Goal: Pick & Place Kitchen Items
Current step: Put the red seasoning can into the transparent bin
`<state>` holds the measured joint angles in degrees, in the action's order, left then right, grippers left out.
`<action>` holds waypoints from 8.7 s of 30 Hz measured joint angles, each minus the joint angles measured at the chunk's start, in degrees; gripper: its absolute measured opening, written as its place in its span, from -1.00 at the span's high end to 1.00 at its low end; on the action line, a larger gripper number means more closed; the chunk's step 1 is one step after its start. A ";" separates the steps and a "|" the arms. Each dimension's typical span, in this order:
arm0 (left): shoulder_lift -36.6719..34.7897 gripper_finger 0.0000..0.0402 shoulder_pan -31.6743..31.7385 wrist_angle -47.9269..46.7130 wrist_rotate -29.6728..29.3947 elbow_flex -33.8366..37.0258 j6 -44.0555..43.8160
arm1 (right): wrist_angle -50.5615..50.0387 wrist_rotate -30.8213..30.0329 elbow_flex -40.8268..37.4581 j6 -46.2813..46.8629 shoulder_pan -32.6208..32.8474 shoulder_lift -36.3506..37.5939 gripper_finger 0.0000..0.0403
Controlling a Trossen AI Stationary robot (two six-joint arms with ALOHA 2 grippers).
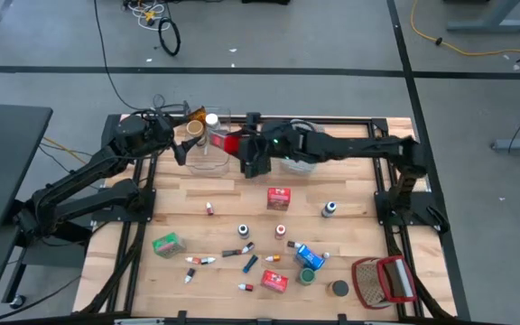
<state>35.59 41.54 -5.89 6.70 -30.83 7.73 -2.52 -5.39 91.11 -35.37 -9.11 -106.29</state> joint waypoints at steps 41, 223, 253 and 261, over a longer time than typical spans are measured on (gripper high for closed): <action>0.00 -0.78 0.01 2.39 0.01 0.00 0.09 | -1.18 10.96 9.39 22.90 -11.14 -21.80 -0.15; 47.08 -0.35 -3.10 25.79 -12.06 2.93 -3.89 | -11.66 16.33 8.00 12.36 -7.32 -3.02 -0.42; 46.88 -0.43 -4.83 28.73 -17.83 2.93 -19.54 | -9.43 16.79 8.00 12.36 -7.34 -3.02 -0.42; 44.05 -0.51 -5.75 28.33 -13.52 1.64 -13.71 | -9.51 16.88 8.00 14.68 -7.32 -3.02 -0.42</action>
<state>79.64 35.79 22.44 -6.82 -29.20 -5.98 -12.03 11.49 99.11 -20.68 -16.43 -109.32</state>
